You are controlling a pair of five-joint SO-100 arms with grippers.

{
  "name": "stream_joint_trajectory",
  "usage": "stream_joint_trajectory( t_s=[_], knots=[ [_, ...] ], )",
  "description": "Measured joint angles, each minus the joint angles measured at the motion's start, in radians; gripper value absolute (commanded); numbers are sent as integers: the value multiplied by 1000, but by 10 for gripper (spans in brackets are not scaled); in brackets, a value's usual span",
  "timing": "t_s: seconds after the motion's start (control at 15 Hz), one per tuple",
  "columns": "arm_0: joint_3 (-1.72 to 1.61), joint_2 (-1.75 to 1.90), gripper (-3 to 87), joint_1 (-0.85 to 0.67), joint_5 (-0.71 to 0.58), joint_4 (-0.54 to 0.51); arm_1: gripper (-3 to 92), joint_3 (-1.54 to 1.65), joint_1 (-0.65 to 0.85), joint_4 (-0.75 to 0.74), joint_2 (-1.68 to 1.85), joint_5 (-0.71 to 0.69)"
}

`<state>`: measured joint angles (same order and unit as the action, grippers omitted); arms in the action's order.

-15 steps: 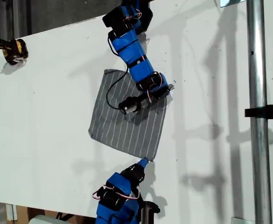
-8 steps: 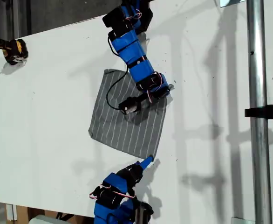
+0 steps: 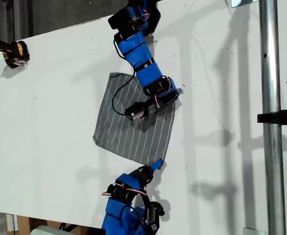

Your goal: Grasp corners of a towel and fold twice.

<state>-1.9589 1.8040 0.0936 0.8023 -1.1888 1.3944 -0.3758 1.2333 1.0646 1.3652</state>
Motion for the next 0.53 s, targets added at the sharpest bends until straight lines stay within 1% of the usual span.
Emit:
stream_joint_trajectory(
  t_s=[0.07,0.2,0.33,0.53],
  knots=[
    [0,-41,279,0,12,32,-1,0,0,0,0,0],
    [0,-129,277,0,28,63,-1,-14,0,11,-2,0],
    [0,-201,282,-17,43,80,-1,-29,2,26,-5,0],
    [0,-272,259,-64,57,81,-1,-52,2,40,-6,0]
  ],
)
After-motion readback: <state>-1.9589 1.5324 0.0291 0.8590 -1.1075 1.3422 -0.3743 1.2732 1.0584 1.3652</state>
